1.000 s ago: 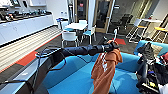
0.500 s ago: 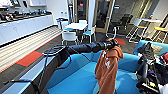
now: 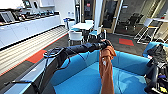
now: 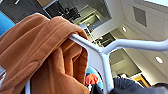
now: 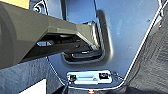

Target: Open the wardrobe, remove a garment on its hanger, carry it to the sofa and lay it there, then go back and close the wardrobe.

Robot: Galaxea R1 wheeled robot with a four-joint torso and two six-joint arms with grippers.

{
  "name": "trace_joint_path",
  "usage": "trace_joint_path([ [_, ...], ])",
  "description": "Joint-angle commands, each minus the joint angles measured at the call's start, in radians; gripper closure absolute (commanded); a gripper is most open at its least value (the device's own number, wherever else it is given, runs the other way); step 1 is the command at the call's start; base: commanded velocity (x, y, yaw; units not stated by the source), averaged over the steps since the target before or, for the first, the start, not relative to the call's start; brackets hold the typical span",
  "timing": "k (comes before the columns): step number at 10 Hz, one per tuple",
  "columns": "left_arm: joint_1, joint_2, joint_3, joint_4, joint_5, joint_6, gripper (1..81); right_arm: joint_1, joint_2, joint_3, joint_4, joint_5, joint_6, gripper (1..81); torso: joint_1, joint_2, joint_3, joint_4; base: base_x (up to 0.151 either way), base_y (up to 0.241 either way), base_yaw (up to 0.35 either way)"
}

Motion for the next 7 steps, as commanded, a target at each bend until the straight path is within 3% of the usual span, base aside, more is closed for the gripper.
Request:
trace_joint_path([
  [1, -0.169, 0.068, -0.107, 0.073, -0.033, 0.012, 81.1, 0.006, 0.004, 0.005, -0.011, -0.053, 0.003, 1.0, 0.0, 0.0, 0.0, -0.001, 0.0, 0.0, 0.0],
  [5, -0.042, 0.068, -0.17, 0.18, -0.019, 0.012, 81.1, 0.0, 0.004, 0.005, -0.003, -0.047, 0.006, 1.0, 0.0, 0.0, 0.0, 0.001, 0.0, 0.0, 0.0],
  [6, -0.004, 0.068, -0.195, 0.207, -0.019, 0.012, 81.1, -0.003, 0.002, 0.005, -0.003, -0.039, 0.006, 1.0, 0.0, 0.0, -0.043, 0.001, 0.0, 0.0, 0.0],
  [7, 0.033, 0.068, -0.224, 0.236, -0.019, 0.012, 81.1, -0.003, 0.004, 0.005, -0.005, -0.038, 0.006, 1.0, 0.0, 0.0, -0.054, 0.001, 0.0, 0.0, 0.0],
])
